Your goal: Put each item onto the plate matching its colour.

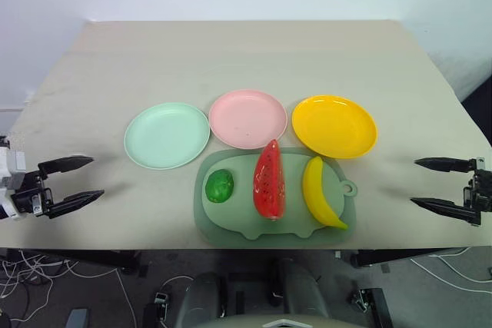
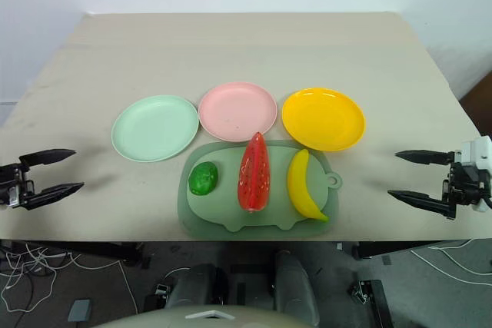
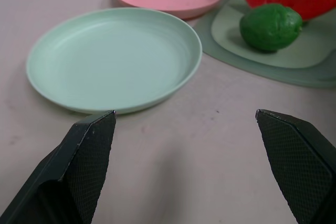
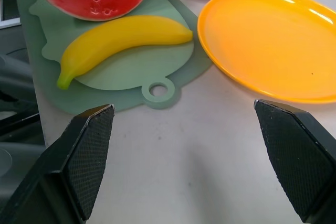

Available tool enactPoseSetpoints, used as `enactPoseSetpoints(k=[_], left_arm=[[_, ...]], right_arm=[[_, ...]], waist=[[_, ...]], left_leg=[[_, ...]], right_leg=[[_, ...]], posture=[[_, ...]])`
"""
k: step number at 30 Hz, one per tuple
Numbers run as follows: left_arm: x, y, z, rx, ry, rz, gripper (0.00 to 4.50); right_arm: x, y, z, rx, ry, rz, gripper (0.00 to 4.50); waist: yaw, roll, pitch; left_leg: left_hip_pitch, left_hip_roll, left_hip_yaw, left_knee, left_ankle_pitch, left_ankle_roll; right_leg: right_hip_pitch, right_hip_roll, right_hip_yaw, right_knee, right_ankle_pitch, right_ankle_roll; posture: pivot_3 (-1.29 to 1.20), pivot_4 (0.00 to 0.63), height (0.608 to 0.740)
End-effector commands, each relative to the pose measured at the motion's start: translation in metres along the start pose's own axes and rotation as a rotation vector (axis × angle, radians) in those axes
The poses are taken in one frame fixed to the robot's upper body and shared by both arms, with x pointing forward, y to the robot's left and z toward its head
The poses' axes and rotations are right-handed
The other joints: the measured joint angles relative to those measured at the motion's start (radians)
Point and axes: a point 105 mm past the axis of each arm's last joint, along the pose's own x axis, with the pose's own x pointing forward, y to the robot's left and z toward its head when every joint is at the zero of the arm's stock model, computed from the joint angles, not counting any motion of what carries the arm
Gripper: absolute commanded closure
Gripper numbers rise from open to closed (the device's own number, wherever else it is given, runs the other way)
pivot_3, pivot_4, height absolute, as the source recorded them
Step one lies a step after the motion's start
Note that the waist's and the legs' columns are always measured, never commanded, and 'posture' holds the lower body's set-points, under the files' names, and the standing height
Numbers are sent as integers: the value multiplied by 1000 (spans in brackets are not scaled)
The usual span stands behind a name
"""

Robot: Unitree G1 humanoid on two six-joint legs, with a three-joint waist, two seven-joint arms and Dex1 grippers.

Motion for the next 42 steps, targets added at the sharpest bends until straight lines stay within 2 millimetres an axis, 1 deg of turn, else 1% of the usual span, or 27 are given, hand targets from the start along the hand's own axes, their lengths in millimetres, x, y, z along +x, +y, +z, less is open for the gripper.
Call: enactPoseSetpoints(k=[1, 4, 6, 9, 12, 18, 22, 24, 26, 28, 31, 33, 34, 37, 42], left_arm=[[4, -1, 17, 63, -55, -20, 27], [11, -7, 26, 76, -91, -57, 27], [17, -10, 32, 56, -145, -61, 27], [27, -27, 32, 47, -151, -140, 27], [33, -36, 33, 39, -163, -187, 27], [46, -42, 36, 41, -184, -240, 27], [53, -42, 36, 48, -176, -265, 27], [57, -43, 36, 64, -174, -278, 27], [61, -44, 35, 78, -176, -289, 27], [66, -46, 34, 84, -177, -301, 27], [73, -48, 35, 90, -192, -316, 27], [80, -50, 37, 103, -202, -334, 27], [81, -52, 37, 107, -203, -344, 27], [85, -56, 36, 107, -198, -368, 27], [91, -55, 35, 105, -198, -376, 27]], right_arm=[[-2, -7, 15, -53, -33, -23, 0], [4, -7, 19, -64, -46, 1, 0], [7, -9, 21, -74, -52, 11, 0], [10, -9, 27, -82, -70, 26, 0], [12, -6, 30, -90, -75, 47, 0], [14, 3, 38, -108, -87, 80, 0], [15, 14, 42, -111, -100, 98, 0], [20, 23, 47, -91, -117, 110, 0], [29, 33, 51, -85, -111, 114, 0], [40, 40, 57, -35, -107, 104, 0], [65, 54, 58, 154, -38, 81, 0], [83, 63, 63, 262, -38, 45, 0], [88, 66, 65, 295, -33, 29, 0], [99, 70, 63, 319, 38, -24, 0], [115, 73, 50, 398, 167, -129, 0]], waist=[[1, 0, 0], [2, 0, 0], [3, 0, 0], [2, 0, 0], [2, 0, 0], [5, 0, 0], [4, 0, 0], [4, 0, 0], [4, 0, 0], [3, 0, 0], [3, 0, 0], [4, 0, 0], [4, -1, 0], [5, -2, 0], [5, -3, 0]], left_leg=[[0, 0, 0, 0, 0, 0], [0, 0, 0, 0, 0, 0], [0, 0, 0, 0, 0, 0], [0, 0, 0, 0, 0, 0], [0, -1, 0, 0, 0, 0], [0, -1, 0, 0, 0, 0], [0, -1, 0, 1, 0, 0], [0, -1, -1, 1, 0, 0], [0, -1, -1, 1, 0, 0], [0, -1, -1, 1, 0, 0], [0, -1, -1, 1, 0, 0], [0, 0, -1, 1, 0, 0], [0, 0, -2, 1, 0, 0], [-1, -1, -2, 1, 0, 0], [-2, -1, -2, 1, 0, 0]], right_leg=[[0, 0, 0, 0, 0, 0], [0, 0, 0, 0, 0, 0], [0, 0, 0, 0, 0, 0], [0, 0, 0, 0, 1, 2], [0, 0, 1, 0, 1, 2], [1, 0, 1, 0, 1, 2], [1, 0, 1, 0, 1, 2], [1, 0, 1, 0, 1, 2], [1, 0, 1, 0, 1, 2], [1, 0, 1, 0, 1, 2], [1, 0, 1, 1, 1, 2], [1, 0, 1, 1, 1, 1], [0, 0, 1, 1, 0, 1], [0, 0, 1, 0, 0, -1], [1, 0, 1, -1, -1, -1]], posture=[[0, 150, 736], [0, 150, 736], [0, 150, 736], [0, 150, 736], [0, 150, 736], [0, 150, 736], [0, 150, 736], [0, 150, 736], [0, 150, 736], [0, 150, 736], [0, 150, 736], [0, 150, 736], [0, 150, 736], [0, 150, 736], [0, 150, 736]])
